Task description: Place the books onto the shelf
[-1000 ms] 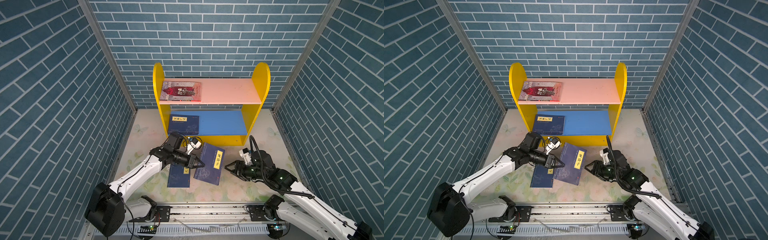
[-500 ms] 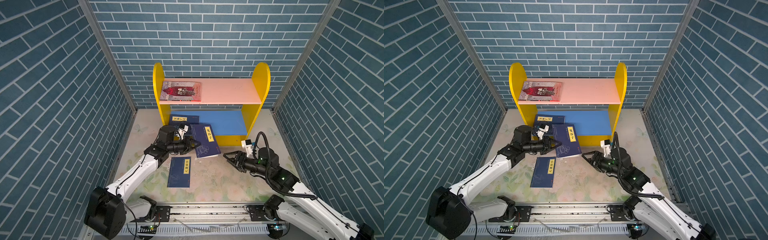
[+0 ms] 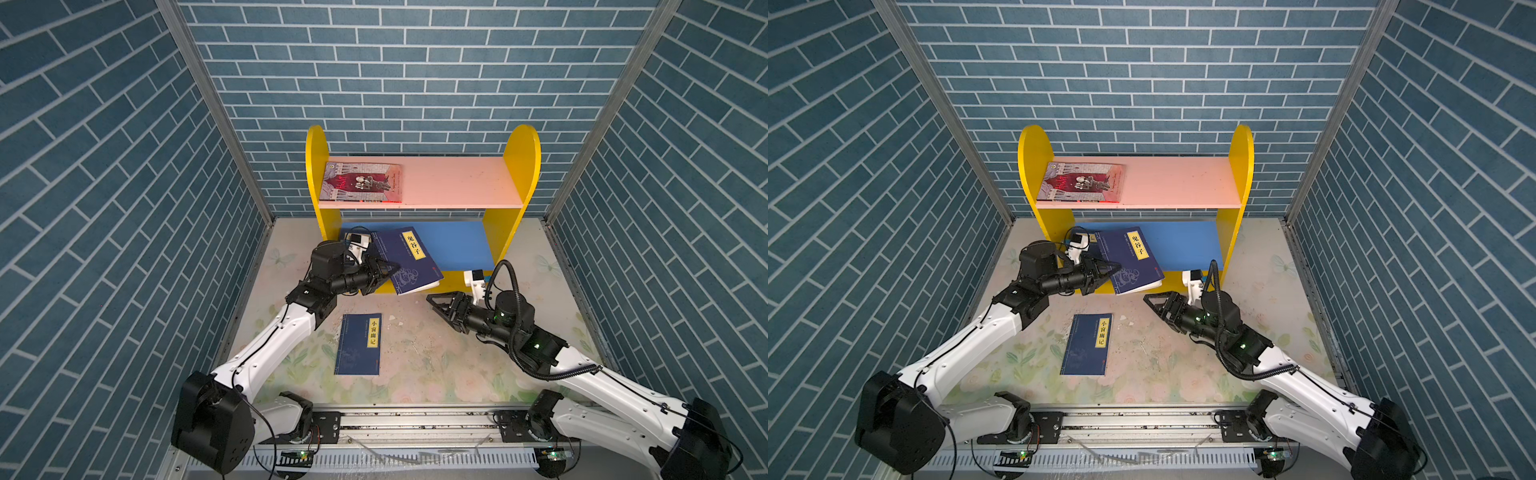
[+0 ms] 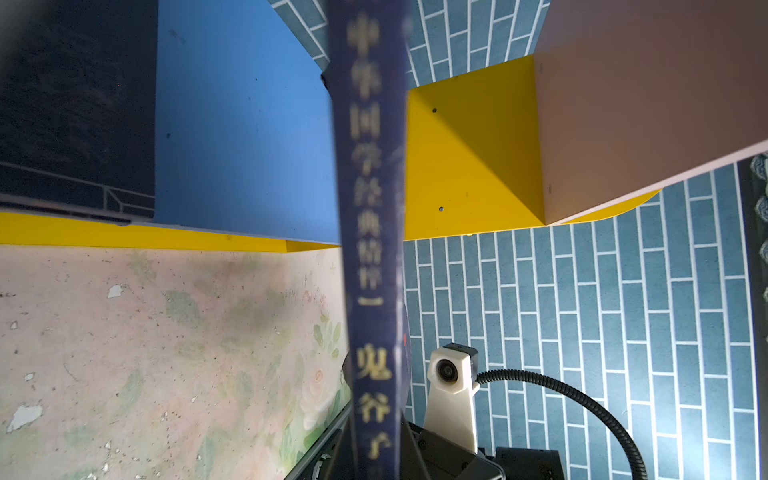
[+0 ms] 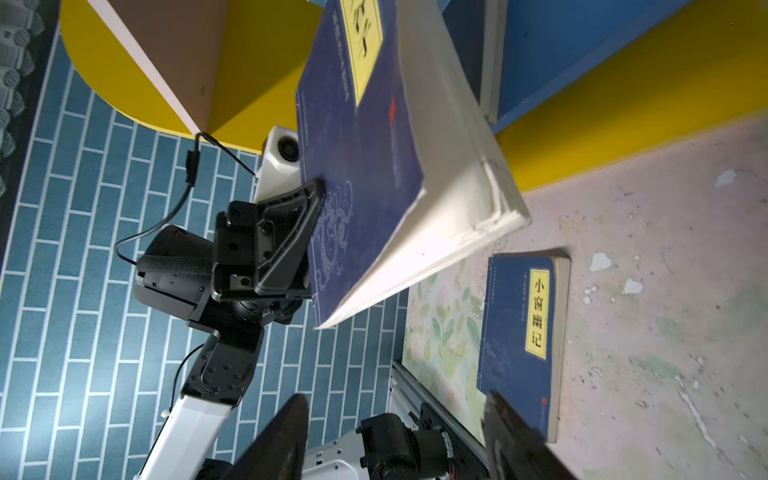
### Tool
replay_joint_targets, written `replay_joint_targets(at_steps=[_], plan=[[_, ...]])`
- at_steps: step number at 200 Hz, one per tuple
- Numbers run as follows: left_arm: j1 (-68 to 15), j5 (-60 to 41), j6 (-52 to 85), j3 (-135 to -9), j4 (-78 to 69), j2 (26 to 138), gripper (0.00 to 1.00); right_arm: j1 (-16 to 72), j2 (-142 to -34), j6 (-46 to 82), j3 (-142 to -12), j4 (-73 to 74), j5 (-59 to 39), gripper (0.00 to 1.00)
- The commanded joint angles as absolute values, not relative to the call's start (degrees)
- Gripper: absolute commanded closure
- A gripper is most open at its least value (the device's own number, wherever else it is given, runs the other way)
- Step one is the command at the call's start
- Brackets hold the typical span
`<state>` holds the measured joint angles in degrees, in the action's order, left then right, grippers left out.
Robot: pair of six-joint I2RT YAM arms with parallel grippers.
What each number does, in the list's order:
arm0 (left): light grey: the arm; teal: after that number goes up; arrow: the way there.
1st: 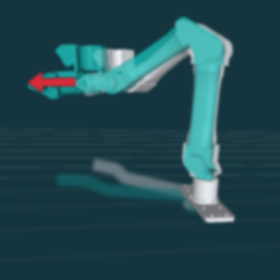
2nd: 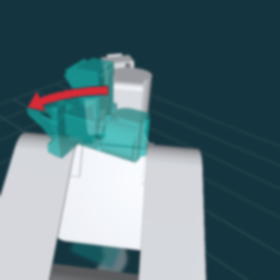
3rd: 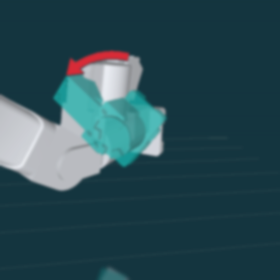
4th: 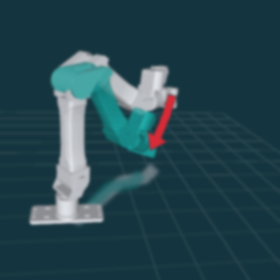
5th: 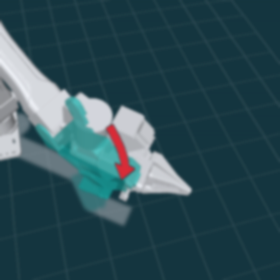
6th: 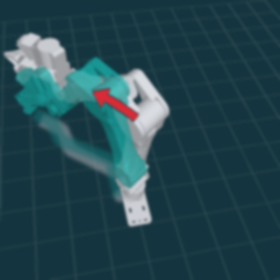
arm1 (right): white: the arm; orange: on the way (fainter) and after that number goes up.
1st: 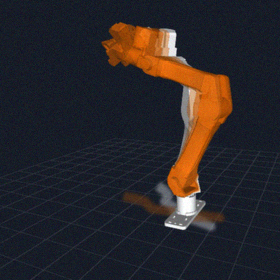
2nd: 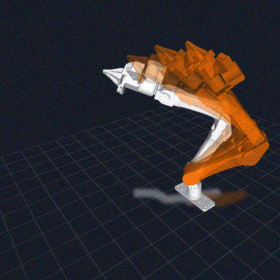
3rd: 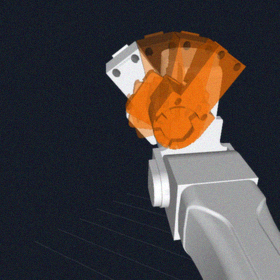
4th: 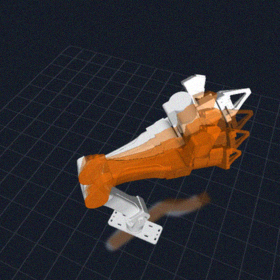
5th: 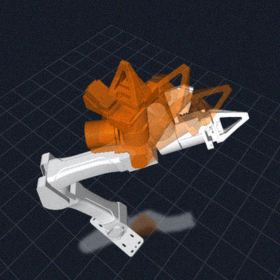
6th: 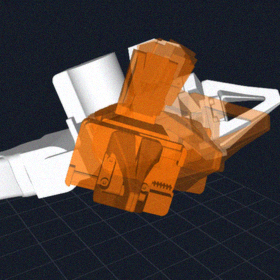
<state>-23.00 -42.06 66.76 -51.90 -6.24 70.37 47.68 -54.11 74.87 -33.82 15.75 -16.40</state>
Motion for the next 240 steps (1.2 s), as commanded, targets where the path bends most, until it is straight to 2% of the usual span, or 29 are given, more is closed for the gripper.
replay_joint_targets(at_steps=[1,47,201,240], plan=[[-22.6,-41.8,68.0,-54.1,-10.2,70.5,1.00,48.5,-56.8,77.3,-34.5,26.9,-12.8,0.33],[-22.6,-41.3,69.3,-53.6,-11.6,71.0,1.00,49.6,-64.6,79.2,-35.7,35.7,-12.9,0.33],[-22.6,-41.8,70.5,-53.0,-11.9,69.8,1.00,50.1,-71.6,79.7,-36.0,49.9,-9.1,0.33],[-22.6,-42.2,70.4,-51.6,-10.5,68.6,1.00,50.1,-72.9,78.9,-35.7,50.7,-5.6,0.39]])
